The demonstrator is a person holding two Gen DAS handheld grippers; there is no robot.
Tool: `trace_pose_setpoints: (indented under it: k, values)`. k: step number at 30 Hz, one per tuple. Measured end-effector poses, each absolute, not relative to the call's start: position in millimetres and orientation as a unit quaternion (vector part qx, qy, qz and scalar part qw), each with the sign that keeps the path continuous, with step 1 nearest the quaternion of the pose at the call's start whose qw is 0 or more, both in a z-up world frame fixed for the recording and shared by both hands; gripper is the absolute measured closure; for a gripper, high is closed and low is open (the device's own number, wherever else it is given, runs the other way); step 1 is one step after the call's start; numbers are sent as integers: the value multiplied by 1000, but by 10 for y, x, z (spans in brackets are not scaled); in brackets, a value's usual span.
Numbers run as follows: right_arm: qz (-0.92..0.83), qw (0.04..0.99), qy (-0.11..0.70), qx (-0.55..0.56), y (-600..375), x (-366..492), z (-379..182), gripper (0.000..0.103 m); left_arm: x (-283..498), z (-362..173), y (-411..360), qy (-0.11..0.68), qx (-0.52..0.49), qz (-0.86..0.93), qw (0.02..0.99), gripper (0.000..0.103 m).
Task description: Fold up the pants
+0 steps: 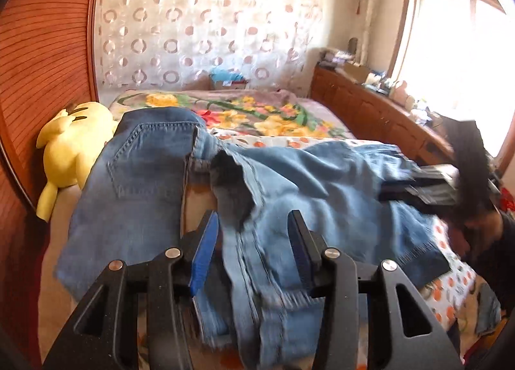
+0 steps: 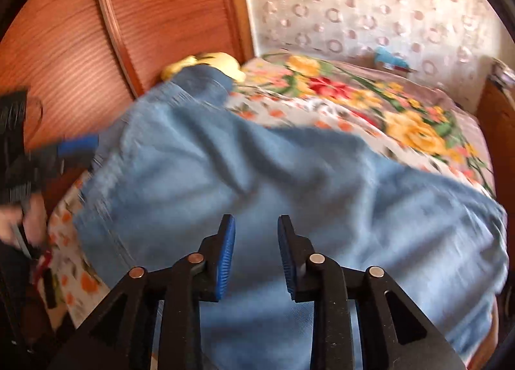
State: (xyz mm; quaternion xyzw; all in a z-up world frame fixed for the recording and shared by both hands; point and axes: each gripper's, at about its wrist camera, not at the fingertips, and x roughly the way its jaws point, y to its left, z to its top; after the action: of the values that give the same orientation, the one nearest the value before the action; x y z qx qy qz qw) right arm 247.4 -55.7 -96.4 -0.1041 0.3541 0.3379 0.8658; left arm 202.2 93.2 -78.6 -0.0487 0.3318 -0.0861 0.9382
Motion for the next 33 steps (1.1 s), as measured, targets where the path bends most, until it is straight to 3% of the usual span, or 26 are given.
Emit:
trace_pose_setpoints:
  k: [9,11,13,18,22,26,29,32,33]
  values:
    - [294,880,362,-83,-867,2376,-1213,69,2630,-906,956,377,-37,-77,922,57]
    - [288,884,359,-87,-847,2385,-1236,69,2687,-901,991,376,-47,-73,922,66]
    - [286,886,354,-86,-850,2360,-1268,69,2702,-868,986,372,-41,-76,924,94]
    - [286,888,353,-70,-913,2315,-1330,69,2617,-689,907,338,-13,-77,938,100]
    - [291,887,354,-55,-988,2288,-1356,69,2682,-453,1141,311,-30,-50,949,100]
    - [295,885,356,-61,-1033,2244,-1382,69,2898,-650,1235,378,-24,-31,925,95]
    - [296,884,359,-55,-1094,2219,-1362,69,2811,-767,1175,385,-16,-31,922,91]
    - [294,883,363,-50,-1158,2176,-1357,69,2586,-796,1101,372,-14,-45,927,71]
    - [292,884,363,-49,-1194,2153,-1355,69,2517,-796,1071,369,-15,-51,928,58]
